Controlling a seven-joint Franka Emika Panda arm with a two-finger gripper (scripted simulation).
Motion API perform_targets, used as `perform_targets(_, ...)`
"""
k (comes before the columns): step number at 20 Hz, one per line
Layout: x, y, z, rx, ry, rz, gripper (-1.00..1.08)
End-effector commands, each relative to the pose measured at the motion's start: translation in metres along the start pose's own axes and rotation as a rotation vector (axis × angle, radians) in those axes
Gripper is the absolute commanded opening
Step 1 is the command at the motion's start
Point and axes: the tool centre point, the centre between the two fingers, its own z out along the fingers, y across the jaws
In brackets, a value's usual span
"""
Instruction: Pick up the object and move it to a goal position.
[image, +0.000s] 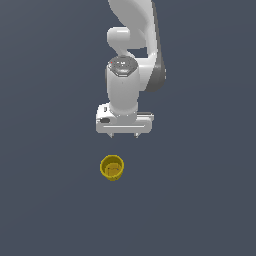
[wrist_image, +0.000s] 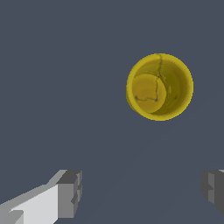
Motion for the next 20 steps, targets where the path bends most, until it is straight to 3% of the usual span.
perform_targets(1, 0.0, 0.0, 0.0, 0.0, 0.0, 0.0, 0.28)
perform_targets(20, 0.013, -0.01, -0.001, -0.02, -0.008, -0.116, 0.28)
